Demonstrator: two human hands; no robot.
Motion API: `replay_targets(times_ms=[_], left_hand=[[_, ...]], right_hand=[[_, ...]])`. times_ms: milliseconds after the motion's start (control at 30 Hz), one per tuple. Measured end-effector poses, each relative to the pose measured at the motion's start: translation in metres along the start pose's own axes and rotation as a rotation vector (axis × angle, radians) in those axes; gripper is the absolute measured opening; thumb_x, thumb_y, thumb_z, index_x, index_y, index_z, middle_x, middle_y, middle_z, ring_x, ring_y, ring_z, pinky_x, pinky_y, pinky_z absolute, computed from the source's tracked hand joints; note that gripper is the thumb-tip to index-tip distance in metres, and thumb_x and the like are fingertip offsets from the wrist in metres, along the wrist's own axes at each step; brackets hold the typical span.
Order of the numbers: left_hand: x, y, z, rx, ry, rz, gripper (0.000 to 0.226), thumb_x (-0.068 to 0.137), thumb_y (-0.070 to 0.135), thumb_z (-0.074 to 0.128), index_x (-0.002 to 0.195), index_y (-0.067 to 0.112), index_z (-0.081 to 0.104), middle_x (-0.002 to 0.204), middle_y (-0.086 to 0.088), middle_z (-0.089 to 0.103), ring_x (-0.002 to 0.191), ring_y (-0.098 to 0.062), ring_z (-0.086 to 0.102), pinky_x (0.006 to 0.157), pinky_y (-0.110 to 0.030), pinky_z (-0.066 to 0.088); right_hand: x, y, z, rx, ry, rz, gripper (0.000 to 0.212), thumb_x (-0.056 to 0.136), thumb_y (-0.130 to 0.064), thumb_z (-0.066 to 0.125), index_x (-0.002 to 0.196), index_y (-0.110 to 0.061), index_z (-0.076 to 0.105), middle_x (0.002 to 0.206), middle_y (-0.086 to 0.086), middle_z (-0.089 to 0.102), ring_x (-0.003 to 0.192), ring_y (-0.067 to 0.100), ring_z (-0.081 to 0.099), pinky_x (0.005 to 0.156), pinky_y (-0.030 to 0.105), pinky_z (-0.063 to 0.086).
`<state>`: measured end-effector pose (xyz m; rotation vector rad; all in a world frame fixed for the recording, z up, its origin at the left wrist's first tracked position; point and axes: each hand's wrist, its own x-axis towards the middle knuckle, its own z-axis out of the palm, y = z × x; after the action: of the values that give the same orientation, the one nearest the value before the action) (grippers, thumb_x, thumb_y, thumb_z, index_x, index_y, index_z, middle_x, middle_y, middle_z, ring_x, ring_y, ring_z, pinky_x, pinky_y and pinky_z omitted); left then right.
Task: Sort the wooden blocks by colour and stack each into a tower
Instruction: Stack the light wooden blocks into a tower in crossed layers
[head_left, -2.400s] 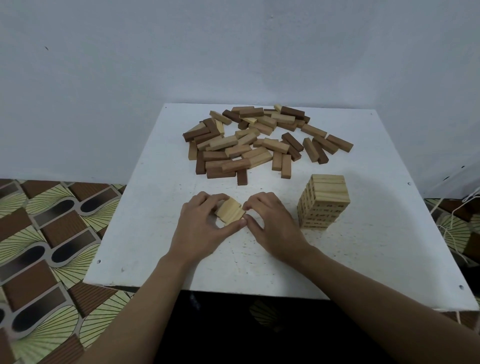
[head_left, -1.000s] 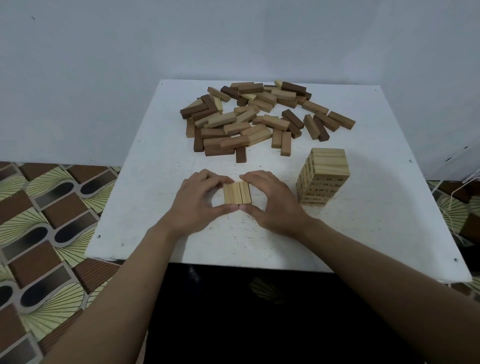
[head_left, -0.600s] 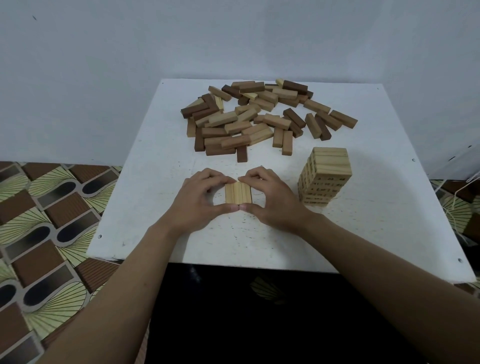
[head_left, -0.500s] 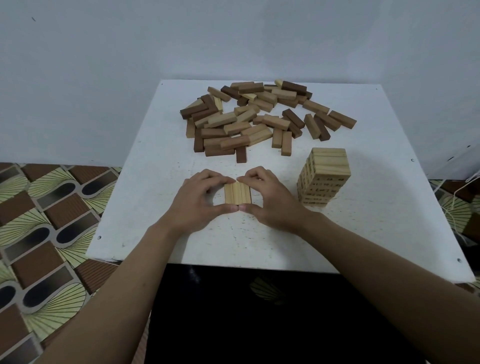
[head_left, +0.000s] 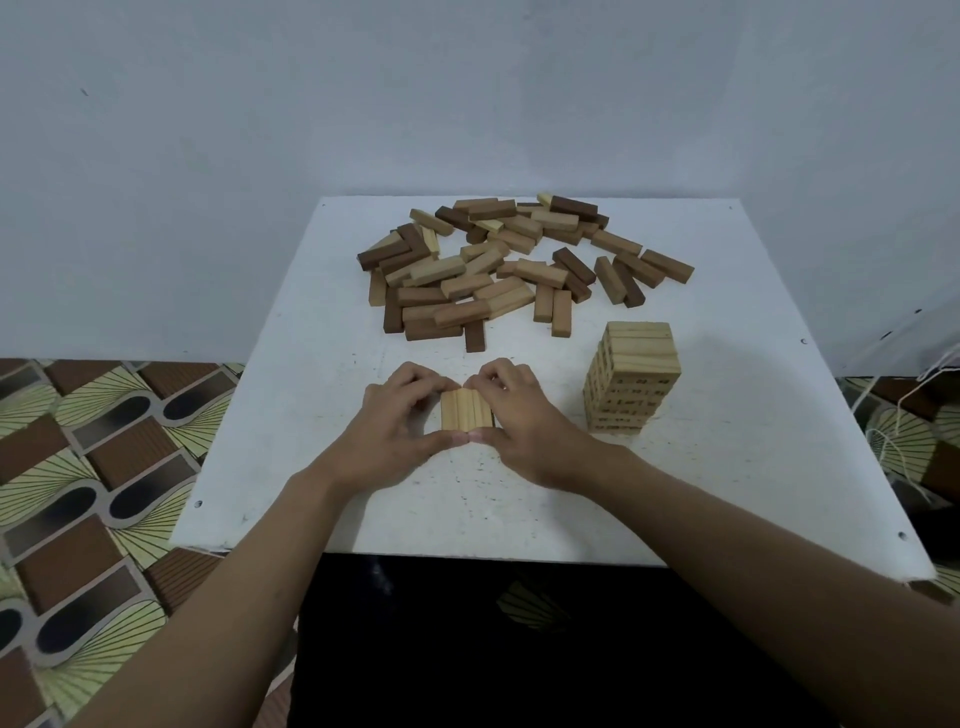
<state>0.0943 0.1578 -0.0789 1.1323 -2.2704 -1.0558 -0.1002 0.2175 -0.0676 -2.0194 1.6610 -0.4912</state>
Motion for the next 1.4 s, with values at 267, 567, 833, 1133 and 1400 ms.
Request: replay_targets(times_ms=[267, 567, 833, 1133, 1400], left_hand=[[0.01, 0.05, -0.06, 0.106, 0.01, 0.148, 0.052, 0.08, 0.048, 0.078, 0.128, 0.038, 0.062, 0.118, 0.016, 0.054, 0.104, -0.013, 0.054, 0.079, -0.02, 0.042], [0.036, 0.129, -0.092, 0.185, 0.009, 0.306, 0.044, 0.083, 0.059, 0.075, 0.122, 0.042, 0.062, 0.114, 0.015, 0.052, 0.102, -0.008, 0.053, 0.09, -0.012, 0.032], [0.061, 0.167, -0.044, 0.171, 0.019, 0.296, 0.058, 0.073, 0.078, 0.067, 0.12, 0.045, 0.064, 0.115, 0.026, 0.048, 0.105, 0.008, 0.047, 0.103, -0.047, 0.037], [0.073, 0.172, 0.005, 0.14, -0.022, 0.232, 0.059, 0.066, 0.078, 0.074, 0.114, 0.044, 0.066, 0.105, 0.027, 0.048, 0.102, 0.006, 0.046, 0.105, -0.045, 0.035], [0.07, 0.165, 0.016, 0.059, -0.021, 0.191, 0.065, 0.061, 0.073, 0.083, 0.115, 0.039, 0.069, 0.116, 0.015, 0.06, 0.099, -0.003, 0.051, 0.089, -0.038, 0.046]], right_hand=[[0.001, -0.044, -0.05, -0.106, 0.172, -0.081, 0.046, 0.098, -0.025, 0.06, 0.139, -0.013, 0.042, 0.136, 0.002, 0.033, 0.126, 0.016, 0.028, 0.108, 0.028, 0.031], [-0.014, -0.048, -0.142, -0.036, 0.238, -0.118, 0.051, 0.093, -0.039, 0.066, 0.138, -0.023, 0.05, 0.134, -0.008, 0.044, 0.126, 0.011, 0.038, 0.107, 0.042, 0.039], [-0.048, 0.0, -0.192, 0.041, 0.156, -0.006, 0.051, 0.083, -0.046, 0.075, 0.13, -0.041, 0.057, 0.114, -0.026, 0.047, 0.109, 0.002, 0.048, 0.096, 0.032, 0.045], [-0.07, 0.049, -0.186, 0.046, 0.129, 0.031, 0.053, 0.078, -0.05, 0.079, 0.127, -0.041, 0.061, 0.122, -0.03, 0.049, 0.126, -0.001, 0.041, 0.109, 0.052, 0.034], [-0.07, 0.059, -0.173, 0.043, 0.123, 0.04, 0.061, 0.077, -0.05, 0.08, 0.133, -0.04, 0.059, 0.127, -0.025, 0.049, 0.122, -0.009, 0.035, 0.109, 0.048, 0.034]])
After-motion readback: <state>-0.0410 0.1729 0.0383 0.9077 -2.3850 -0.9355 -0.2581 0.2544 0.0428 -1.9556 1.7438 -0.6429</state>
